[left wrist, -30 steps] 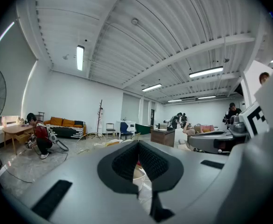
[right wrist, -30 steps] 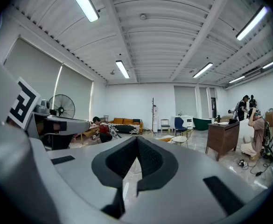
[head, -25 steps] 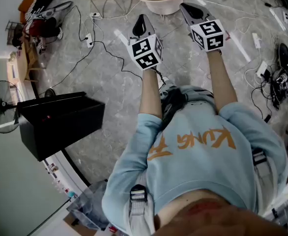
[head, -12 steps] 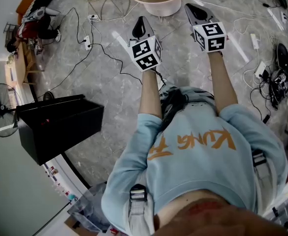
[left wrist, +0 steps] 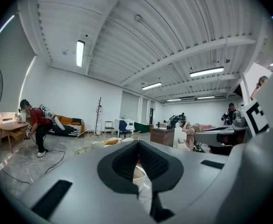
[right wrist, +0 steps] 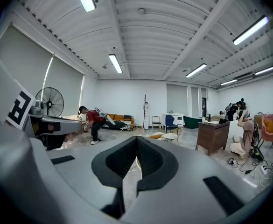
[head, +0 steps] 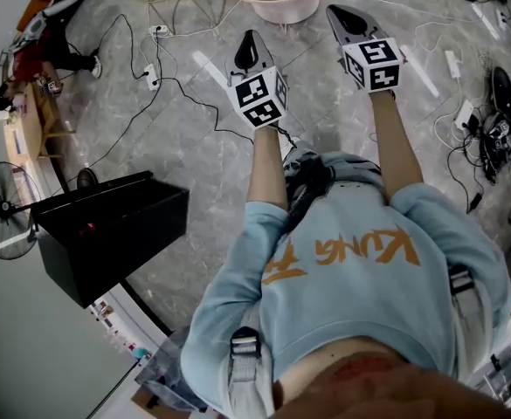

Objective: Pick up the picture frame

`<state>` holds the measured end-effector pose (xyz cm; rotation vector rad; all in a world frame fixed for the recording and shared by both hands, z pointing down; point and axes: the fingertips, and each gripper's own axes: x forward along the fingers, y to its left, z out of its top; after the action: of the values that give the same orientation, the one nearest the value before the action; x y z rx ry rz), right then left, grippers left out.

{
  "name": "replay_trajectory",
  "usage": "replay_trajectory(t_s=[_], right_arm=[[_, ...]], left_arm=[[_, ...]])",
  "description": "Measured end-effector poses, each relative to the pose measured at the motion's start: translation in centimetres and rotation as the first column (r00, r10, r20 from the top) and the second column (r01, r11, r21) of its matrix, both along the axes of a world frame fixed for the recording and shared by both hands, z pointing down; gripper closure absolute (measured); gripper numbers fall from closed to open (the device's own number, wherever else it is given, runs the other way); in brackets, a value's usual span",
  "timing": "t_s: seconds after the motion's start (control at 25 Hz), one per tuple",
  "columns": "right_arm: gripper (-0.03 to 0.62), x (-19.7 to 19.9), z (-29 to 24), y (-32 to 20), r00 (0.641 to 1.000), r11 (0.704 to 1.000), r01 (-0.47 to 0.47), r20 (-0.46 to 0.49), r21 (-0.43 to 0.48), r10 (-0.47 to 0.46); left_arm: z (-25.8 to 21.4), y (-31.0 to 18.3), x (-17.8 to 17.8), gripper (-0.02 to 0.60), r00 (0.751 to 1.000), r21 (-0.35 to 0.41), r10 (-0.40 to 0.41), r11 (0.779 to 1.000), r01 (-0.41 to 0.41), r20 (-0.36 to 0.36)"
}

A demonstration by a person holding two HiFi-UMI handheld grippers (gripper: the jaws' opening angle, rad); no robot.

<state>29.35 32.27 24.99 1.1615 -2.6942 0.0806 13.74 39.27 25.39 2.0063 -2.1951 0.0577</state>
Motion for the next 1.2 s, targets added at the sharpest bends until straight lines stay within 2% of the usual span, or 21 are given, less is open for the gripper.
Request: replay_trajectory(t_s=[0.24,0.56,0.76,0.96,1.08,1.2], right_arm=[[0.595,-5.6,1.1,-2.1,1.0,1.0,0.007,0.003,-0.018,-0.007],[0.595,-10.3,4.8,-3.6,0.995,0.996,-0.028,-0.097,-0.081,0.02],[0.595,-12.5,4.5,-4.6,0.99,0.996,-0.051,-0.136,-0.069,0.041],[0.595,-16.5,3.4,-5.1,0.993,0.999,0.005,-0.119,-0.051,-0.011],[0.595,-16.3,3.0,-6.4,0.997,0.997,-0.023,-0.08,-0.07,0.017],[0.595,-16.3,1.3,-7.8,0.996,0.999,-0.044,-0.074,-0.027,0.042]], left_arm=[[1.9,-2.7,-5.4,0.563,0.999,-0.038,0.001,0.999,-0.003,-0.036],[6.6,-5.3,-10.6,0.563,0.989,-0.089,0.015,0.996,-0.028,-0.149],[6.7,-6.5,-12.4,0.563,0.982,-0.068,0.053,0.995,-0.067,-0.182],[6.5,-7.2,-16.1,0.563,0.974,-0.035,0.015,0.999,-0.023,-0.228],[6.2,-7.4,-17.4,0.563,0.97,-0.023,0.003,1.0,-0.008,-0.243],[5.5,-7.8,-18.4,0.563,0.971,-0.005,0.005,1.0,-0.006,-0.238]])
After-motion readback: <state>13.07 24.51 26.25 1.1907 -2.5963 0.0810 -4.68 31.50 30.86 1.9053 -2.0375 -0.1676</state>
